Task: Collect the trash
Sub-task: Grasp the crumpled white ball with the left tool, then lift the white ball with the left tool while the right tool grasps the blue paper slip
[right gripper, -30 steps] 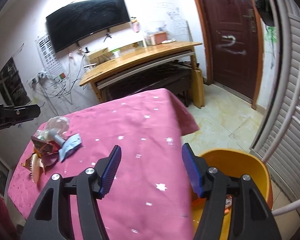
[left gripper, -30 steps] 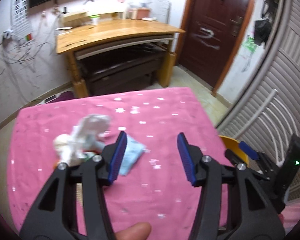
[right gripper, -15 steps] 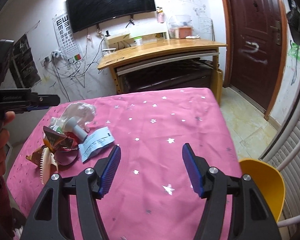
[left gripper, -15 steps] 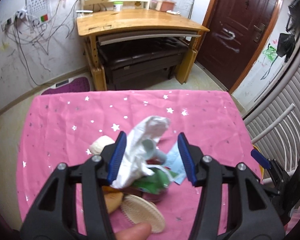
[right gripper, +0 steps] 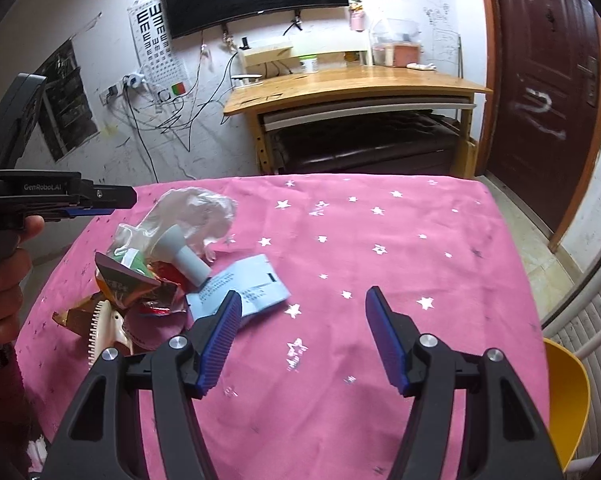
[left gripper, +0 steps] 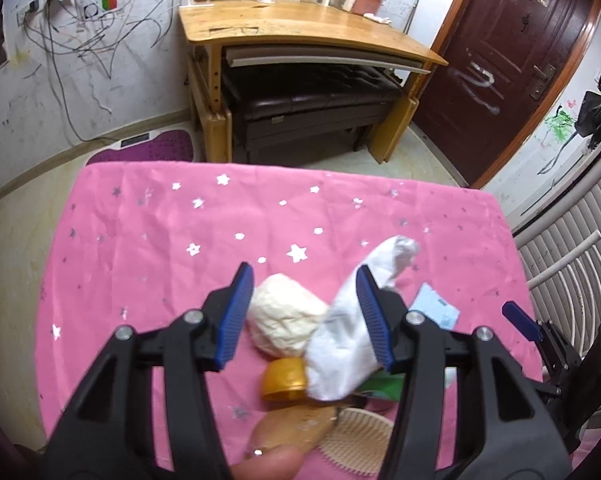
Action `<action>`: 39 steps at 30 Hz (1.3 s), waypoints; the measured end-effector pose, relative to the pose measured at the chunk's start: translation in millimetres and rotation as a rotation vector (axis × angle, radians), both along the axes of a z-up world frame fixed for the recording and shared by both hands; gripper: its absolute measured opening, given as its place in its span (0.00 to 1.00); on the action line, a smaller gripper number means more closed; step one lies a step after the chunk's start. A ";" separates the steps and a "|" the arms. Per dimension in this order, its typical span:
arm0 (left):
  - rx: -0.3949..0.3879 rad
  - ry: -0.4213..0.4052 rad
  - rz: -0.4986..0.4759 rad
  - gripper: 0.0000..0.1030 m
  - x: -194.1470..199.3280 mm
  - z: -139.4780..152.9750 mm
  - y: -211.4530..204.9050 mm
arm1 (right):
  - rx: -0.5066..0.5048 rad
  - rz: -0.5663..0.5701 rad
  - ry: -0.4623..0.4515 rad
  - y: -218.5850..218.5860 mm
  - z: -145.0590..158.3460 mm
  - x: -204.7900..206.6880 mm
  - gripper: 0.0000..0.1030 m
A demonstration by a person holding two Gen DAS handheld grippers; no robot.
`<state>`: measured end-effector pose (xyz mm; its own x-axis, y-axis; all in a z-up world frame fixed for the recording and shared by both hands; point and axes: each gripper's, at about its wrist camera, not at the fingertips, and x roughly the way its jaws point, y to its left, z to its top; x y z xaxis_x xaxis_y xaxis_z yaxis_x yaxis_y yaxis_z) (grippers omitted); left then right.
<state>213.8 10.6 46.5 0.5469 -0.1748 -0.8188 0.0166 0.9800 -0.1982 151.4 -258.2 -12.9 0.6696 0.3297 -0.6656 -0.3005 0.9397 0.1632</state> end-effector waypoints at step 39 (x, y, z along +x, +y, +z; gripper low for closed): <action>-0.066 0.022 0.125 0.42 -5.9 -18.3 59.8 | -0.019 0.121 0.133 60.8 -14.4 37.1 0.66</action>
<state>207.8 70.4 28.2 0.5497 -0.1601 -0.8199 -0.1104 0.9589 -0.2613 188.5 -197.4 -27.4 0.5314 0.3888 -0.7526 -0.3883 0.9014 0.1915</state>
